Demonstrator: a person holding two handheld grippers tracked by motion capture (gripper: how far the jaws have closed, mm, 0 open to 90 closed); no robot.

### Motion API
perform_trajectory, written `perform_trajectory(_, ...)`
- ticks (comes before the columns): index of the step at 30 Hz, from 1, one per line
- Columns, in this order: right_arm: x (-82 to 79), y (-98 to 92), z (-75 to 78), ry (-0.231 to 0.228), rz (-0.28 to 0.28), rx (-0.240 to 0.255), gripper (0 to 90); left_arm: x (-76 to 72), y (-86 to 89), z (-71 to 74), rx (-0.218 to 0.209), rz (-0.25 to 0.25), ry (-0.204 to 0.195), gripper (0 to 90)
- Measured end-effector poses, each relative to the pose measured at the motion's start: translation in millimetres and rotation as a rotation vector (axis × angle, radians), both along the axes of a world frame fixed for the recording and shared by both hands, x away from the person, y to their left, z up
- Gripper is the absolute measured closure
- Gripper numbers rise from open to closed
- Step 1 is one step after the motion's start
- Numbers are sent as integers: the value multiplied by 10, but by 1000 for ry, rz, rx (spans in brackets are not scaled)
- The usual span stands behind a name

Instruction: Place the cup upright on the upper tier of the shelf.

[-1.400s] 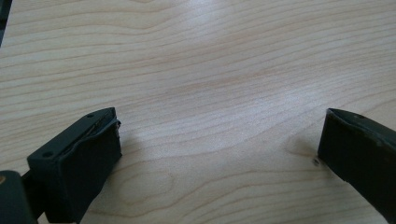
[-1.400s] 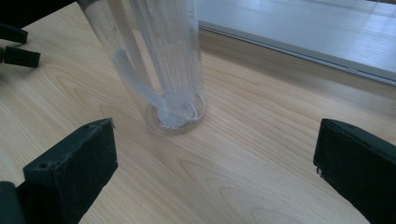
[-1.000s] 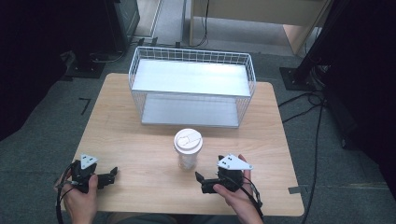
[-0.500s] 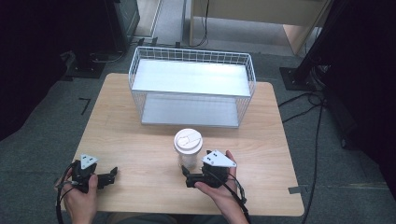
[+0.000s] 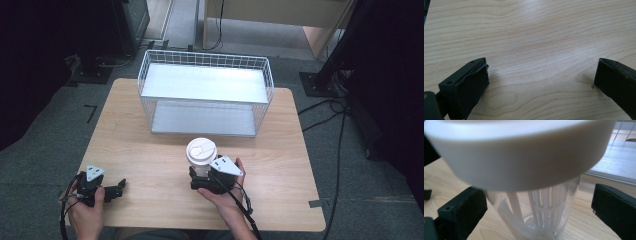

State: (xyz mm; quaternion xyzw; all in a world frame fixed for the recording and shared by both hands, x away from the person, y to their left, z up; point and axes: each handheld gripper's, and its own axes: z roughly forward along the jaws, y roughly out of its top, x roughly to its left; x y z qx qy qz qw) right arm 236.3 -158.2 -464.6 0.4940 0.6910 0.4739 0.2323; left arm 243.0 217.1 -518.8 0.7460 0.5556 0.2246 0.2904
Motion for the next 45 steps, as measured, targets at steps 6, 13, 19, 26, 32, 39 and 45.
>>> perform_trajectory(6,15,103,-23,-78,-31,12,106,0,0,0,0,0,0,0)
perform_trajectory(13,-2,157,-33,-113,-56,6,147,0,0,0,0,0,0,0)
perform_trajectory(19,-24,167,-21,-143,-53,-32,160,0,0,0,0,0,0,0)
perform_trajectory(26,-62,142,85,-204,-72,-20,161,0,0,0,0,0,0,0)
perform_trajectory(32,-68,111,193,-233,-78,-17,161,0,-2,-1,-2,2,-1,0)
perform_trajectory(39,-74,75,338,-297,-98,-24,161,1,1,0,1,0,-1,0)
perform_trajectory(45,-74,43,436,-342,-126,-25,161,1,1,0,1,-1,-2,0)
